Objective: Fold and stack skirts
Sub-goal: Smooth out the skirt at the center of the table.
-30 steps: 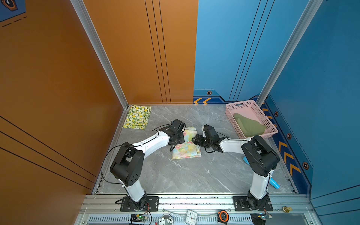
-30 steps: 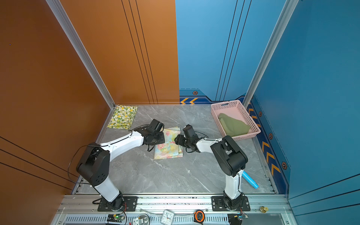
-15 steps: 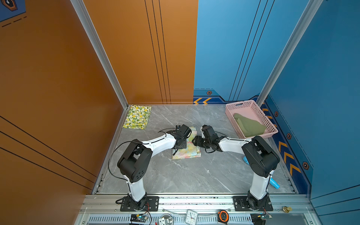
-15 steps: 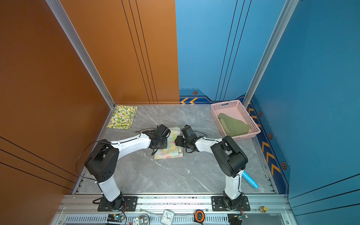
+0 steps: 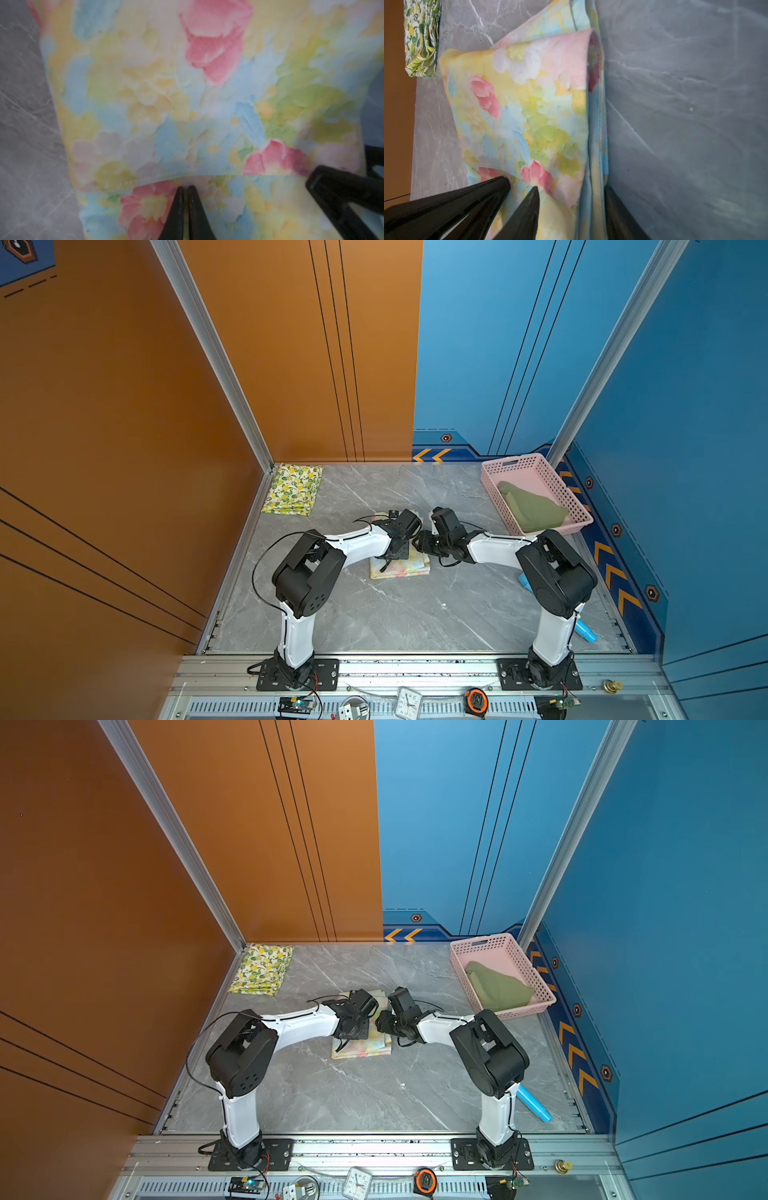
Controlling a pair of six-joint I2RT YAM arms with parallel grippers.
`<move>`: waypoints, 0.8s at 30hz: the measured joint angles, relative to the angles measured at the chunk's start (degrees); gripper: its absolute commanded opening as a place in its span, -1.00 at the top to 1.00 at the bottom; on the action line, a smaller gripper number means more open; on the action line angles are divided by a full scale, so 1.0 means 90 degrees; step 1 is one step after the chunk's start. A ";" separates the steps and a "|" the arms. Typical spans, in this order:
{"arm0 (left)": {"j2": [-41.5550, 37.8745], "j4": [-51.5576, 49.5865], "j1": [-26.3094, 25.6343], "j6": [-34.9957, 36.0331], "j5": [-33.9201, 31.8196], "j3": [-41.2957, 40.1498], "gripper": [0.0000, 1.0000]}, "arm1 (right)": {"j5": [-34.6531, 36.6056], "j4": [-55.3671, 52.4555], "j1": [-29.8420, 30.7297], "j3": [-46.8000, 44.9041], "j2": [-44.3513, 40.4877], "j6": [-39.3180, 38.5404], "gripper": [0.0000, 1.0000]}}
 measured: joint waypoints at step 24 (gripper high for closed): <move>-0.0406 0.0857 0.1314 -0.0141 0.1885 0.0114 0.41 | -0.0238 -0.0442 -0.0168 0.0143 0.0087 -0.0406 1.00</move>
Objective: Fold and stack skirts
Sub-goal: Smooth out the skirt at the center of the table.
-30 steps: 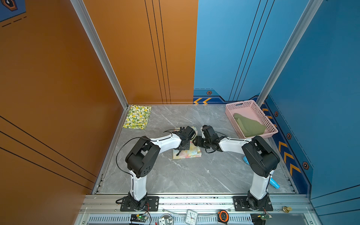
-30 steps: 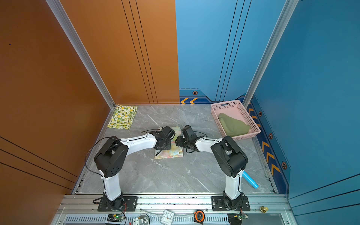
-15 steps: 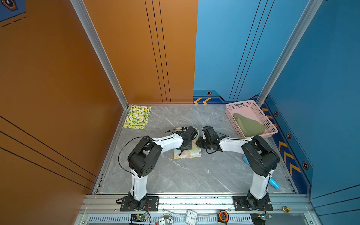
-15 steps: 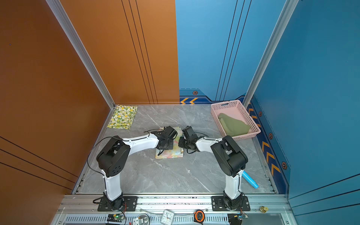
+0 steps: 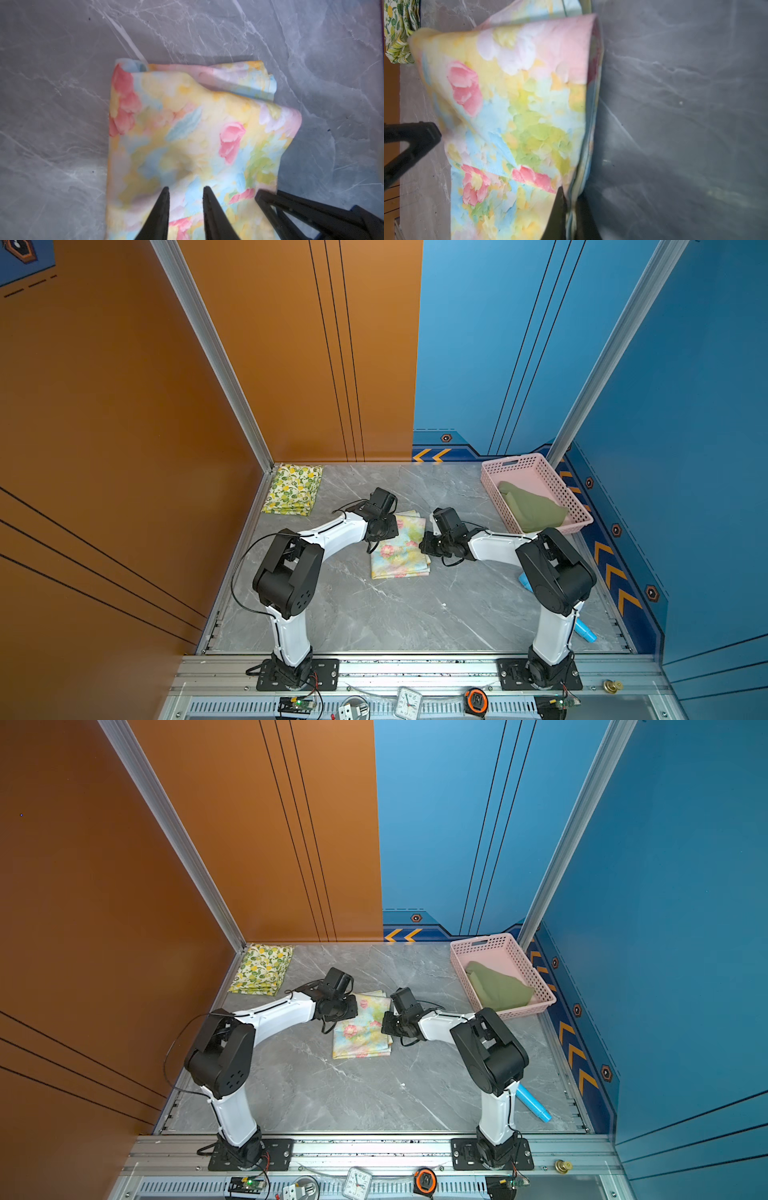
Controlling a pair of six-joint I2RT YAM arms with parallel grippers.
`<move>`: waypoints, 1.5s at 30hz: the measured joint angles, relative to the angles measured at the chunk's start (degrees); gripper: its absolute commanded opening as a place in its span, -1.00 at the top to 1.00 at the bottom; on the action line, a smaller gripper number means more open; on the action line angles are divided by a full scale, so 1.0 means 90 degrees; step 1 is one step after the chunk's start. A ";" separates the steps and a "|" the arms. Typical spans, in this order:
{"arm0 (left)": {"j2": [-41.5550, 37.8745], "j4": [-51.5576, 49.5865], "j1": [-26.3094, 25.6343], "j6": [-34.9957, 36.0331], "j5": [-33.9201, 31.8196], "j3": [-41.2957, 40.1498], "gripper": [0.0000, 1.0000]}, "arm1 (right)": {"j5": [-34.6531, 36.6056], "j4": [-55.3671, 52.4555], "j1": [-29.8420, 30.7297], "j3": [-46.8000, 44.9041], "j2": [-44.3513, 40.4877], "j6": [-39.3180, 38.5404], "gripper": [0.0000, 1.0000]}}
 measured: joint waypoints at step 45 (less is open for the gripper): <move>-0.0627 0.1144 0.0420 -0.0318 0.1039 -0.1807 0.32 | -0.0078 -0.0760 -0.0032 0.0733 0.0342 -0.0430 1.00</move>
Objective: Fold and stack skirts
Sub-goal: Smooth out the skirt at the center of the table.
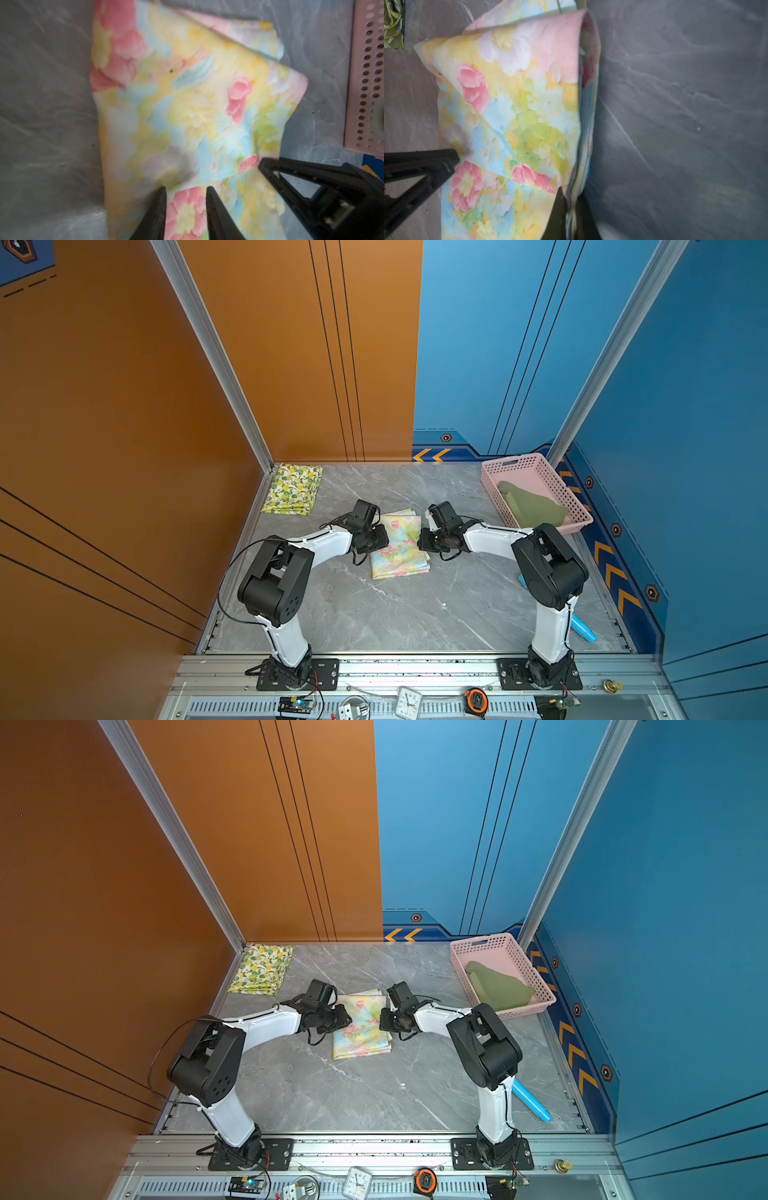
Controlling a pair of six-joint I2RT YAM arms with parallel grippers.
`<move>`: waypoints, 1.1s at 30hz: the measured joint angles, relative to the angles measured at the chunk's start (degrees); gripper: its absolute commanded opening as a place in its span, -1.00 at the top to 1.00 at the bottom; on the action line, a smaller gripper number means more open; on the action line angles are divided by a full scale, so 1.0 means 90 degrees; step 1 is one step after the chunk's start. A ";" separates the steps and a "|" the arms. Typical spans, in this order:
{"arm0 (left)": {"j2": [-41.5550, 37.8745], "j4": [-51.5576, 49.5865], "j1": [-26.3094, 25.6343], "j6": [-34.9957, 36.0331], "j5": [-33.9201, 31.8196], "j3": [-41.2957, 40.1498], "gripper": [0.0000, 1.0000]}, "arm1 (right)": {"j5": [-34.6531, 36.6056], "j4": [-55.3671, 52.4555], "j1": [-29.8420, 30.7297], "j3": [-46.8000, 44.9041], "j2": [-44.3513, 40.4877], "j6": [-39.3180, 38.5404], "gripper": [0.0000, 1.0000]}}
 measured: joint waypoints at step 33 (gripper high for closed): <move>0.1926 0.0763 0.0274 -0.0010 0.0233 0.2242 0.24 | 0.0063 -0.0022 0.0044 0.0032 0.0002 0.0000 1.00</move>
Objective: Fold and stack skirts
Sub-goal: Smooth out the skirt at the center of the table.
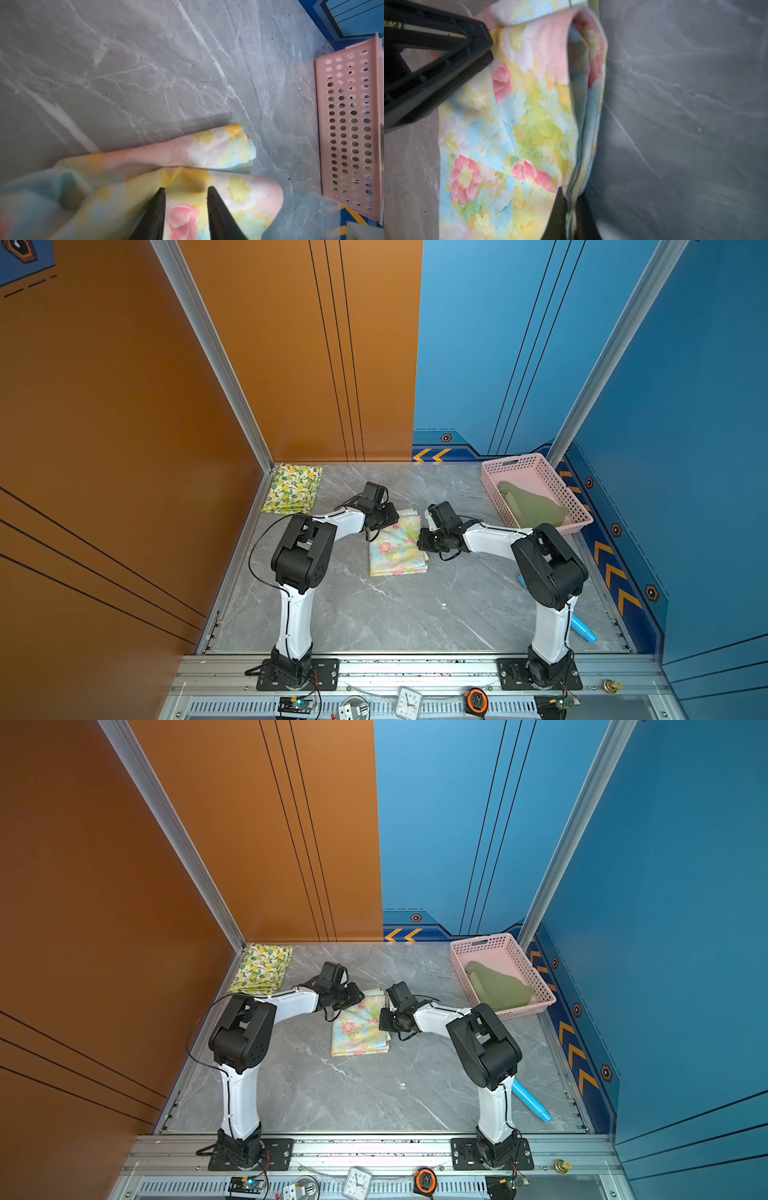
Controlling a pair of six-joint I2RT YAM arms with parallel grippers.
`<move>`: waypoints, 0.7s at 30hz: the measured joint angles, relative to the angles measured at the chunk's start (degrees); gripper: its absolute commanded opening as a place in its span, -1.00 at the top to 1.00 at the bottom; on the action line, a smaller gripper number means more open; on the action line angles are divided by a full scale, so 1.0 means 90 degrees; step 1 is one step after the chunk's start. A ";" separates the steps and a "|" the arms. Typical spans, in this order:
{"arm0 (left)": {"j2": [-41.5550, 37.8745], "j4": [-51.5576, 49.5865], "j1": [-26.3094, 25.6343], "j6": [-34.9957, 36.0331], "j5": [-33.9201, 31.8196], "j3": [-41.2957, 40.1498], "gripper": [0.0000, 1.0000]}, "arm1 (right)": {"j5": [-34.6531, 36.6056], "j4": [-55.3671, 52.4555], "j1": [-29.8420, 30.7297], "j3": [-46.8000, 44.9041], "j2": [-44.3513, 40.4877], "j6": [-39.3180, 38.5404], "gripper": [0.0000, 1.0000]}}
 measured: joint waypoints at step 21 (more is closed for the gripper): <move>-0.3237 0.0330 -0.0855 -0.0265 -0.0284 -0.4080 0.08 | 0.0017 -0.0104 0.0000 0.0211 0.0129 0.0000 1.00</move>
